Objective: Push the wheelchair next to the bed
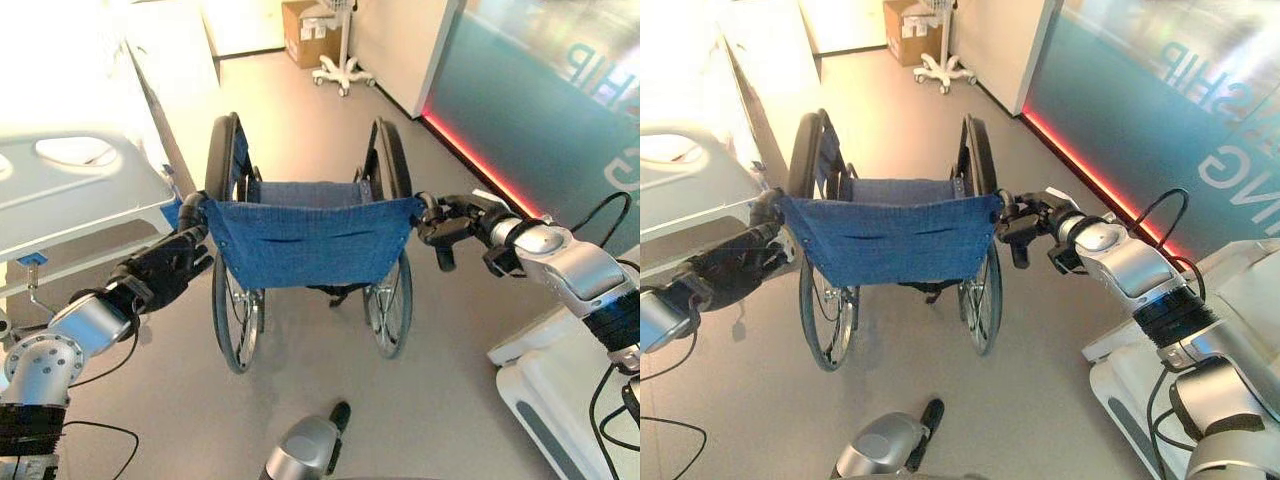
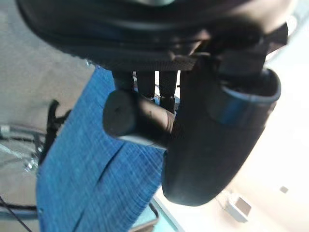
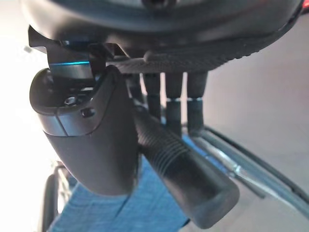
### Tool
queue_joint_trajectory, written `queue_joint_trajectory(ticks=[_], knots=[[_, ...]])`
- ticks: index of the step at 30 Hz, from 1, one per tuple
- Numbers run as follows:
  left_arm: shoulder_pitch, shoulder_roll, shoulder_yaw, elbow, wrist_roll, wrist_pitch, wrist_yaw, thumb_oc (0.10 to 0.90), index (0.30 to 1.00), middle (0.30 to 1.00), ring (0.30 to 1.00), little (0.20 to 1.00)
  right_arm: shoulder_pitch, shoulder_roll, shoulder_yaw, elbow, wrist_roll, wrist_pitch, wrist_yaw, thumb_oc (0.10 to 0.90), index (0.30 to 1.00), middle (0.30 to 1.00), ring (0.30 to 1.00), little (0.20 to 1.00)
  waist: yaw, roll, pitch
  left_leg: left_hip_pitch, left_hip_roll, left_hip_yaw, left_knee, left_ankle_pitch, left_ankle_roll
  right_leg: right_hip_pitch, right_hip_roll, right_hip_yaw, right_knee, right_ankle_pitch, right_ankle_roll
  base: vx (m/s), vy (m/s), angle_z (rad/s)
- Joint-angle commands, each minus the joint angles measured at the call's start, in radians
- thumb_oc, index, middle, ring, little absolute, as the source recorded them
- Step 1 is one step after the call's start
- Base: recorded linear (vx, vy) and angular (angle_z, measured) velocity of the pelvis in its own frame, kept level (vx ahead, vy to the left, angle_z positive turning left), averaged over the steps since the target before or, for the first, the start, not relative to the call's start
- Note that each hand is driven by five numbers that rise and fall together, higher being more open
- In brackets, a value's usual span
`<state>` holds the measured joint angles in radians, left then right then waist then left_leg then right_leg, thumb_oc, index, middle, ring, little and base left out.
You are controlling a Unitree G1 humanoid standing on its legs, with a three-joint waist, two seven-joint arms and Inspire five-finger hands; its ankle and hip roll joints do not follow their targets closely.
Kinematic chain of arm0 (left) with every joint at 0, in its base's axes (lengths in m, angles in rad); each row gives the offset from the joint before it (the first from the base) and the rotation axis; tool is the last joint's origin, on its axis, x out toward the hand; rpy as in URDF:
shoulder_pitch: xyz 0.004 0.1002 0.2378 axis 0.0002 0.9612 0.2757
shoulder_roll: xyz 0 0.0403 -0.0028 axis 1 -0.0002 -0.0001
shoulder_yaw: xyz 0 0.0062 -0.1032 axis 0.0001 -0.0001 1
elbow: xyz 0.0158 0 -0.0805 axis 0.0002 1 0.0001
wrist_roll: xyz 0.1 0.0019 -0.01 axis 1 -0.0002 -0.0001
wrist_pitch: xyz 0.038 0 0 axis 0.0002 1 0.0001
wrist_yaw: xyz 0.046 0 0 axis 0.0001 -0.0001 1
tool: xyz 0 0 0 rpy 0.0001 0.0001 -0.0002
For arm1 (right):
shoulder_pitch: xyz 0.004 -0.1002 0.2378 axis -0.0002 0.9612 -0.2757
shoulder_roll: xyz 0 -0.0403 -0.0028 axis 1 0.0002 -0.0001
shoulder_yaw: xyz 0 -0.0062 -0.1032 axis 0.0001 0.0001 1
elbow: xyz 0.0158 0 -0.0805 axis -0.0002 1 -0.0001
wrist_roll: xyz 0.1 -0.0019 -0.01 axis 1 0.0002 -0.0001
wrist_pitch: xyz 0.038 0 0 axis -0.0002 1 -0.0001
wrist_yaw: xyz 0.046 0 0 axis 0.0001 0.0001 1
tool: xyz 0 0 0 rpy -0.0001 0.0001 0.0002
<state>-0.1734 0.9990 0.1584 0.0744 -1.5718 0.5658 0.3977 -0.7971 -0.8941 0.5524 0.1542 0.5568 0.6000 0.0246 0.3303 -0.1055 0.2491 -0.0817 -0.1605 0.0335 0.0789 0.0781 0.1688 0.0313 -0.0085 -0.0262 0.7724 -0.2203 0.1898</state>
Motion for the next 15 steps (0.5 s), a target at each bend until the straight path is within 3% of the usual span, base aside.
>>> queue_joint_trajectory(ticks=[1, 4, 6, 7, 9, 11, 14, 15], knots=[[-0.199, 0.072, 0.013, 0.022, -0.101, -0.096, -0.199, 0.4, 0.3, 0.3, 0.3, 0.3, -0.085, -0.046, -0.049, -0.096, 0.021, -0.19, 0.08, 0.4, 0.3, 0.3, 0.3, 0.3, -0.093, 0.039, -0.174, -0.122, -0.052, -0.147, 0.148, 0.0, -0.106, 0.055, 0.049, -0.017, -0.442, 0.203, -0.095, 0.29, -0.023, 0.93], [-0.225, 0.068, -0.012, 0.026, -0.111, -0.121, -0.191, 0.4, 0.3, 0.3, 0.3, 0.3, -0.101, -0.064, -0.046, -0.081, 0.018, -0.21, 0.095, 0.4, 0.3, 0.3, 0.3, 0.3, -0.121, 0.058, -0.154, -0.124, -0.054, -0.187, 0.196, 0.017, -0.125, 0.025, 0.035, -0.005, -0.583, 0.176, -0.133, 0.21, -0.042, 0.78], [-0.258, 0.04, -0.05, 0.024, -0.1, -0.16, -0.179, 0.4, 0.3, 0.3, 0.3, 0.3, -0.131, -0.081, -0.036, -0.068, 0.022, -0.221, 0.097, 0.4, 0.3, 0.3, 0.3, 0.3, -0.164, 0.069, -0.122, -0.079, -0.061, -0.219, 0.232, -0.03, -0.137, -0.042, -0.014, 0.035, -0.695, 0.258, -0.111, 0.32, -0.121, 0.51], [-0.271, 0.029, -0.062, 0.023, -0.09, -0.17, -0.174, 0.4, 0.3, 0.3, 0.3, 0.3, -0.143, -0.082, -0.038, -0.069, 0.019, -0.213, 0.097, 0.4, 0.3, 0.3, 0.3, 0.3, -0.189, 0.07, -0.107, -0.033, -0.057, -0.232, 0.23, -0.08, -0.137, -0.111, -0.052, 0.06, -0.728, 0.329, -0.081, 0.34, -0.172, 0.49], [-0.284, 0.02, -0.068, 0.018, -0.08, -0.174, -0.16, 0.4, 0.3, 0.3, 0.3, 0.3, -0.16, -0.085, -0.047, -0.09, 0.029, -0.182, 0.094, 0.4, 0.3, 0.3, 0.3, 0.3, -0.221, 0.069, -0.091, 0.037, -0.041, -0.259, 0.225, -0.157, -0.131, -0.182, -0.082, 0.088, -0.776, 0.399, -0.042, 0.44, -0.229, 0.82], [-0.285, 0.022, -0.066, -0.001, -0.084, -0.169, -0.144, 0.4, 0.3, 0.3, 0.3, 0.3, -0.17, -0.091, -0.067, -0.112, 0.044, -0.143, 0.088, 0.4, 0.3, 0.3, 0.3, 0.3, -0.241, 0.064, -0.084, 0.094, -0.02, -0.288, 0.224, -0.192, -0.126, -0.222, -0.082, 0.107, -0.764, 0.425, -0.027, 0.5, -0.257, 0.82], [-0.258, 0.008, -0.054, -0.017, -0.075, -0.169, -0.164, 0.4, 0.3, 0.3, 0.3, 0.3, -0.181, -0.111, -0.067, -0.119, 0.064, -0.124, 0.084, 0.4, 0.3, 0.3, 0.3, 0.3, -0.25, 0.053, -0.096, 0.11, 0.004, -0.307, 0.255, -0.157, -0.136, -0.216, -0.075, 0.099, -0.731, 0.408, -0.045, 0.41, -0.221, 0.7], [-0.231, -0.002, -0.042, -0.041, -0.073, -0.171, -0.166, 0.4, 0.3, 0.3, 0.3, 0.3, -0.175, -0.116, -0.069, -0.121, 0.062, -0.121, 0.085, 0.4, 0.3, 0.3, 0.3, 0.3, -0.248, 0.052, -0.11, 0.118, 0.03, -0.313, 0.284, -0.116, -0.152, -0.209, -0.065, 0.084, -0.706, 0.393, -0.062, 0.37, -0.2, 0.58]])
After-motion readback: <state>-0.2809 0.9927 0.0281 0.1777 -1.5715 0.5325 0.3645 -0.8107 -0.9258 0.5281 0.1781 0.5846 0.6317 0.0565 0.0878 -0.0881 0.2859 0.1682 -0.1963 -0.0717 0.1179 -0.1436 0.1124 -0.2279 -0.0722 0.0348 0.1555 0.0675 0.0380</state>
